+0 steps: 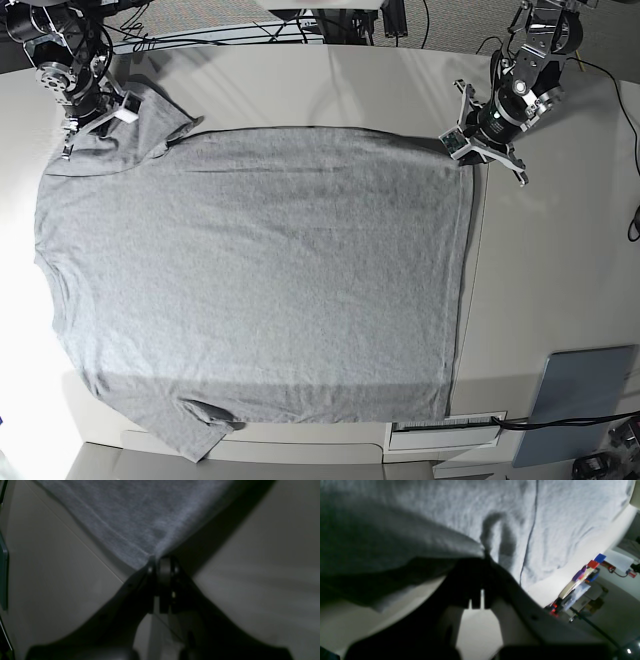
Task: Fold the T-shirt properly
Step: 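Lift the shoulder corners and pull them toward the robot base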
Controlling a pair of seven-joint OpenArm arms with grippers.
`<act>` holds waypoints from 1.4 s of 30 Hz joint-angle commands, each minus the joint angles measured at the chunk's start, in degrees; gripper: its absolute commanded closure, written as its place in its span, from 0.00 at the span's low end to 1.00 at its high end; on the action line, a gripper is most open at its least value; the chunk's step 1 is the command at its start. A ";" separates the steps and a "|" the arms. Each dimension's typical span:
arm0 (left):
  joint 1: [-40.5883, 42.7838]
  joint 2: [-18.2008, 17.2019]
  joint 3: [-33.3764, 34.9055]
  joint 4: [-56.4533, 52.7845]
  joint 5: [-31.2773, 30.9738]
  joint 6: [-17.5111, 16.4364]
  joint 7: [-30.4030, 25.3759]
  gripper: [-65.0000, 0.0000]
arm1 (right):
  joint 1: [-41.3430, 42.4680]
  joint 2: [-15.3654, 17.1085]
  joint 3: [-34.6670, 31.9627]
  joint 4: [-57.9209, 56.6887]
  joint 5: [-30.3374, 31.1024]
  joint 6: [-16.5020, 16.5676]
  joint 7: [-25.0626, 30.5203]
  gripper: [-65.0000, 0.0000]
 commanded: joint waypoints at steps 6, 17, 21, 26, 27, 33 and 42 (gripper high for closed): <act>1.31 -1.33 0.37 0.11 -8.24 -3.45 5.05 1.00 | -1.66 1.18 0.17 0.83 0.81 -10.49 -4.68 1.00; 9.25 -6.49 -4.13 9.49 -24.52 -3.63 12.76 1.00 | -17.00 5.42 1.31 9.33 -3.08 -21.81 -7.98 1.00; 12.39 -6.49 -6.97 9.90 -27.58 -3.65 13.38 1.00 | -22.62 5.42 1.31 10.88 -6.12 -25.55 -9.94 1.00; 16.35 -6.47 -10.34 9.90 -28.70 -3.65 13.29 1.00 | -29.18 5.07 1.31 12.52 -9.25 -29.92 -11.28 1.00; 17.03 -6.49 -10.71 9.90 -28.72 -3.65 13.29 1.00 | -30.16 4.83 1.31 12.70 -9.97 -30.36 -11.50 1.00; 19.96 -6.49 -11.04 10.01 -28.68 -3.65 13.11 1.00 | -34.14 2.23 1.31 12.87 -10.82 -32.52 -11.67 1.00; 19.63 -6.54 -11.04 10.25 -28.65 -3.19 13.53 1.00 | -36.63 0.52 1.86 13.07 -16.90 -38.97 -11.80 1.00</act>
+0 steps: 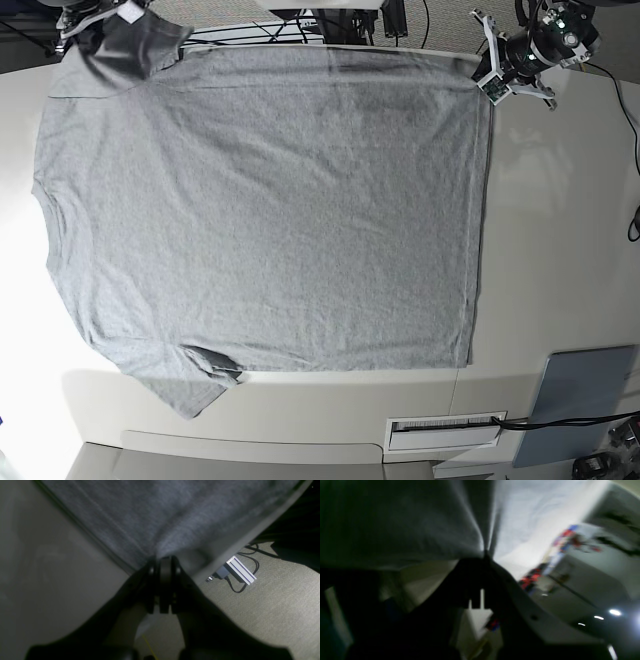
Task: Fold the T-shirt properly
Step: 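Lift the shoulder corners and pull them toward the robot base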
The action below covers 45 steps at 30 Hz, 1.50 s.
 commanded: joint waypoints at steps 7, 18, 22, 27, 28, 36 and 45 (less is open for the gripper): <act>-4.15 -0.61 -0.11 0.37 0.44 6.99 1.38 1.00 | 1.16 0.61 8.98 3.63 -0.79 -2.23 -0.35 1.00; -12.22 -0.07 -0.09 0.35 0.44 11.06 1.40 1.00 | 16.37 2.32 10.64 3.58 12.92 8.04 5.81 1.00; -13.57 1.01 0.07 0.22 0.24 11.04 0.83 1.00 | 22.16 2.91 10.56 3.56 16.48 9.62 6.78 1.00; -16.28 3.43 0.07 -1.84 -0.61 9.81 -0.11 1.00 | 27.61 3.32 9.27 3.48 19.41 11.65 8.02 1.00; -17.16 3.89 0.07 -2.67 -0.61 9.49 -0.11 1.00 | 28.68 3.52 8.44 3.48 19.41 11.69 8.07 1.00; -23.41 6.78 0.07 -8.04 -0.59 6.25 -0.09 1.00 | 39.26 4.09 -2.71 3.45 19.37 11.72 7.96 1.00; -25.00 7.32 0.07 -8.48 -0.39 7.13 -0.09 1.00 | 50.03 4.07 -10.14 -2.54 19.39 11.65 7.13 1.00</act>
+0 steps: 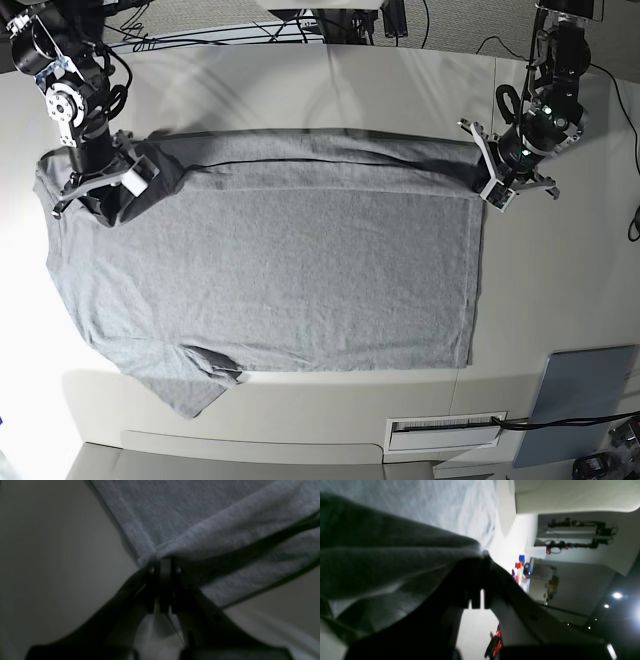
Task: Fold the T-shirt properly
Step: 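Lift the shoulder corners and pull them toward the robot base, then lay the collar edge down across the shirt body with both grippers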
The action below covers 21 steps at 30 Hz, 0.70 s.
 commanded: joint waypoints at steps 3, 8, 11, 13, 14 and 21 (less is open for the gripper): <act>-0.46 -0.81 -0.42 0.85 -0.15 0.39 -1.09 1.00 | 3.48 1.14 -1.33 -1.16 -0.35 -1.20 0.85 1.00; -1.49 -0.79 -0.42 0.85 0.48 0.50 -1.05 1.00 | 8.17 1.11 -5.22 -3.54 0.02 -1.20 1.51 1.00; -2.25 -0.79 -0.42 0.83 1.33 1.75 -0.87 1.00 | 10.88 0.79 -7.28 -5.77 0.04 -1.22 1.44 1.00; -2.34 -0.76 -0.42 0.83 1.33 1.90 -0.90 1.00 | 12.15 0.33 -8.33 -6.80 0.02 -1.27 1.51 1.00; -2.32 -0.76 -0.42 0.83 1.31 1.68 -0.90 1.00 | 12.81 0.11 -8.87 -7.15 0.02 -1.31 1.49 1.00; -2.34 -0.79 -0.42 0.81 1.36 1.49 -0.90 1.00 | 16.13 -0.63 -9.46 -7.61 0.00 -1.42 0.48 1.00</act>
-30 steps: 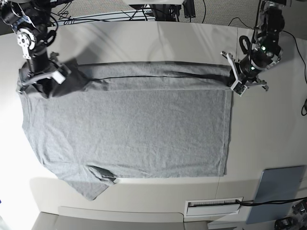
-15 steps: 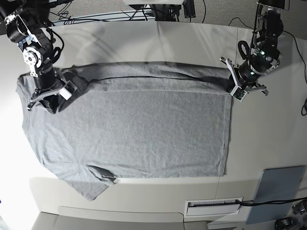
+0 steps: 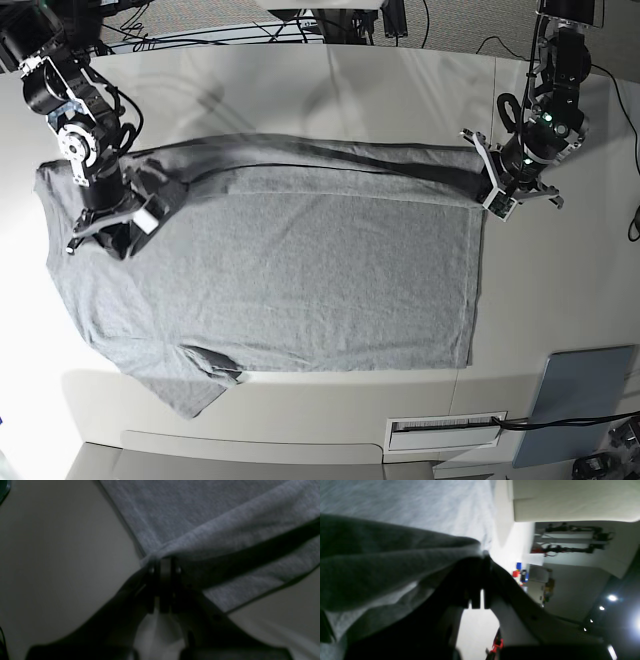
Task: Fold the T-shirt properly
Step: 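Lay the collar edge down across the shirt body with both grippers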
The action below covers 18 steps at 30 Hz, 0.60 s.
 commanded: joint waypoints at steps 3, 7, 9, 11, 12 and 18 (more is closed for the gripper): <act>-0.59 -0.79 -0.44 0.81 -0.20 0.42 -1.18 1.00 | 1.18 1.22 0.76 0.50 -0.94 -1.22 -0.28 1.00; -0.57 -0.79 -0.44 0.81 -0.20 0.42 -1.22 1.00 | 1.31 1.20 1.18 0.31 -1.05 -1.88 -0.50 1.00; -0.59 -0.81 -0.44 0.81 -0.20 0.44 -1.27 1.00 | 1.31 0.90 1.77 0.31 -1.46 -3.19 -1.40 1.00; -0.98 -0.76 -0.44 0.76 -0.20 1.03 -1.29 1.00 | 1.31 0.74 2.45 0.31 -1.44 -3.56 -1.64 1.00; -1.40 -0.76 -0.44 0.72 -0.22 2.43 -1.27 1.00 | 1.31 0.76 2.43 0.31 -1.44 -3.54 -1.68 1.00; -4.92 -0.76 -0.44 -0.81 -0.92 5.95 -0.17 1.00 | 1.27 0.57 2.43 0.31 -1.27 -3.54 -2.64 1.00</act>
